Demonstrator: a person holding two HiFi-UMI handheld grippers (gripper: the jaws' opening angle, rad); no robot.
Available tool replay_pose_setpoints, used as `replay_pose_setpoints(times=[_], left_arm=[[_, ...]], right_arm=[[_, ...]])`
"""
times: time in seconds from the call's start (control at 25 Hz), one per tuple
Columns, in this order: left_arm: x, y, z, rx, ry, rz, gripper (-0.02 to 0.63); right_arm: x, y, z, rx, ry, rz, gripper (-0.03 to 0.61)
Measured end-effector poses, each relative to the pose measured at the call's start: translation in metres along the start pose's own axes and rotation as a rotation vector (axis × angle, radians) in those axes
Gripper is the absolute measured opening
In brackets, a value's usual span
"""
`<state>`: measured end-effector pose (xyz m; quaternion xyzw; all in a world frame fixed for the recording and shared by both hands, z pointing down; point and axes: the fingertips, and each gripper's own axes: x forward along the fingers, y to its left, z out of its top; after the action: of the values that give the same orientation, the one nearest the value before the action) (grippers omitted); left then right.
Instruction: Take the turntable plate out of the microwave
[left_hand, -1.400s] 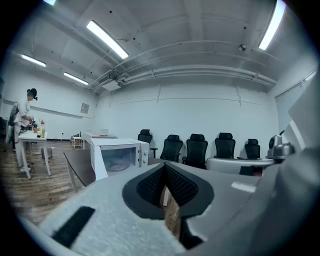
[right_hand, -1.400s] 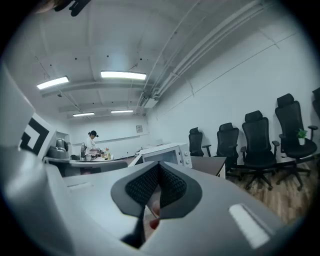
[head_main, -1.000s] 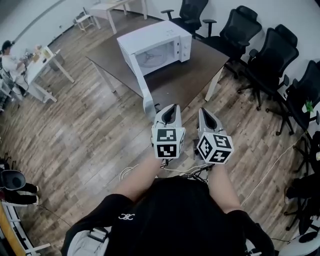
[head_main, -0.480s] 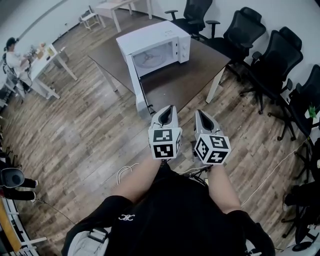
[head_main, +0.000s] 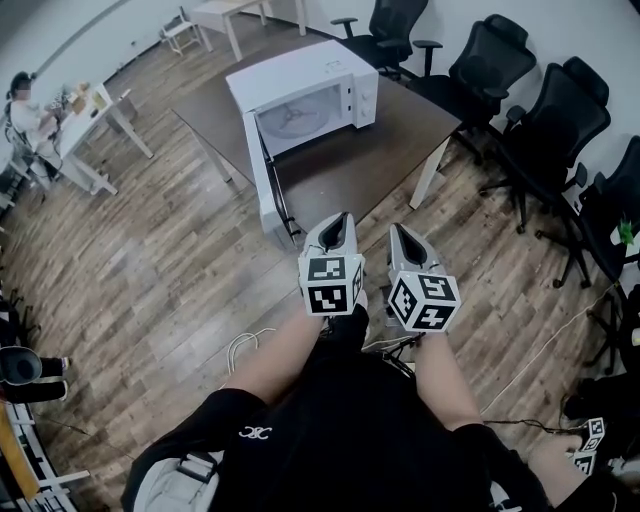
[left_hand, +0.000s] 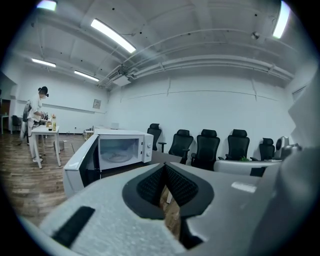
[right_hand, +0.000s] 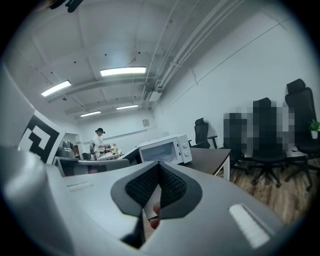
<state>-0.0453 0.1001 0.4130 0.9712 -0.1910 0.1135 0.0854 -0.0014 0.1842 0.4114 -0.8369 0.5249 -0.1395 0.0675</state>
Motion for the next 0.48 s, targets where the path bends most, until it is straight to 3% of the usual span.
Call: replay_pose_setpoints(times=[0.48], left_arm=[[0.071, -0.003, 0.007, -0.003, 0.015, 0.005, 0.009]], right_arm=[[0.046, -0.048, 0.008, 0.003, 0.038, 0.008, 0.009]])
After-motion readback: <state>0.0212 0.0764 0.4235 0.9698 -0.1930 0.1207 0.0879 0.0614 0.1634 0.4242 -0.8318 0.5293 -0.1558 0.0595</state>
